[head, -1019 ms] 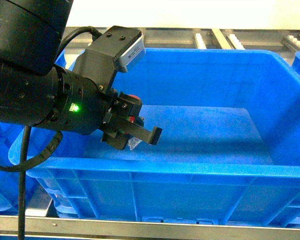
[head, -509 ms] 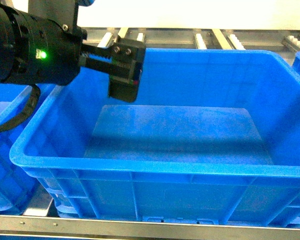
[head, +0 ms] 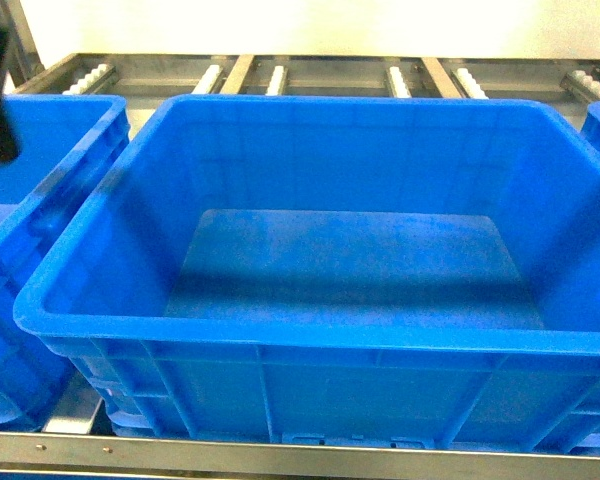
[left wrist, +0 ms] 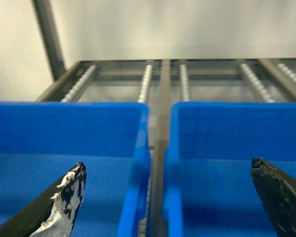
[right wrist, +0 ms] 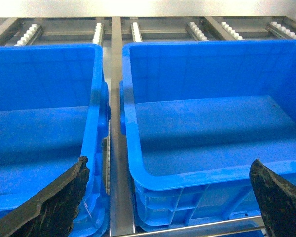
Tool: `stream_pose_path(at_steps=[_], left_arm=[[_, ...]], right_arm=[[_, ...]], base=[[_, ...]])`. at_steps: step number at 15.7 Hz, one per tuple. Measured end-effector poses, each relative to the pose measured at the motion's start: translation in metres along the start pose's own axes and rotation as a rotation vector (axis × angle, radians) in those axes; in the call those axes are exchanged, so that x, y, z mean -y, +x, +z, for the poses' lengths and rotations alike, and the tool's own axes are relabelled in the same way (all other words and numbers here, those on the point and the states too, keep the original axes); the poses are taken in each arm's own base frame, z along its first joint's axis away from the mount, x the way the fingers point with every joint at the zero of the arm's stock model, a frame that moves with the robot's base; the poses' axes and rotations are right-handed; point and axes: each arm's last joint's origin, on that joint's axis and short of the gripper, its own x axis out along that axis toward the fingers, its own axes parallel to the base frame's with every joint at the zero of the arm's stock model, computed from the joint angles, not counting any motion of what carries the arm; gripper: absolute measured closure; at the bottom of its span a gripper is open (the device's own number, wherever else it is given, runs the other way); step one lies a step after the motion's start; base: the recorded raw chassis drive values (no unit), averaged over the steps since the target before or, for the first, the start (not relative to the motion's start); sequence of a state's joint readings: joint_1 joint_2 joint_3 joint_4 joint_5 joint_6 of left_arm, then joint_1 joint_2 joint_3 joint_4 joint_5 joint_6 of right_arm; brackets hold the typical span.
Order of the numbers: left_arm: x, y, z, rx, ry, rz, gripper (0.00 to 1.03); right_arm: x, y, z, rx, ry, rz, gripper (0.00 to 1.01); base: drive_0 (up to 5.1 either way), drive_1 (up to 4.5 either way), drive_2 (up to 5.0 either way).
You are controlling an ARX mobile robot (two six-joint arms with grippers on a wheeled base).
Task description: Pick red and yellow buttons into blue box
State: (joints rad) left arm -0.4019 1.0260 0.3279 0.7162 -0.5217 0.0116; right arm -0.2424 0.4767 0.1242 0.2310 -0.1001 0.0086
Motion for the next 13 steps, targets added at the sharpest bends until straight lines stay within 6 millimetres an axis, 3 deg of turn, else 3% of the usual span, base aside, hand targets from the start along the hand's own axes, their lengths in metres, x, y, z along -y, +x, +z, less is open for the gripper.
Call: stream_pose_path(at_steps=[2,5,6,8,13], left_arm=[[-0.016,-0.034,-0.012,-0.022,0.014,0.115,0.05],[-0.018,-0.038,0.001,0.034,-0.03,0.13,0.05],[-0.019,-0.037,-0.003,-0.007,-0.002,0.072,0.1],[-0.034,-0.044,-0.015,-0.033,0.011,-0.064,0.31],[-0.054,-0.056,-0.031,-0.027,0.005,-0.117,0.88]], right_arm=[[0.0,0.0,0.0,0.0,0.0,0.0,0.03],[0.0,0.0,0.0,0.0,0.0,0.0,0.03],[0.0,0.0,0.002,0.077,-0.01,0.053,0.1],[-0.007,-0.006,-0.003,0.116,-0.023,0.14,0.32],[-0.019,-0.014,-0.012,0.113,-0.025,0.126,0.89]], base=[[0.0,0.0,0.0],[0.0,0.0,0.0],[0.0,0.0,0.0],[0.0,0.0,0.0],[0.0,0.0,0.0]])
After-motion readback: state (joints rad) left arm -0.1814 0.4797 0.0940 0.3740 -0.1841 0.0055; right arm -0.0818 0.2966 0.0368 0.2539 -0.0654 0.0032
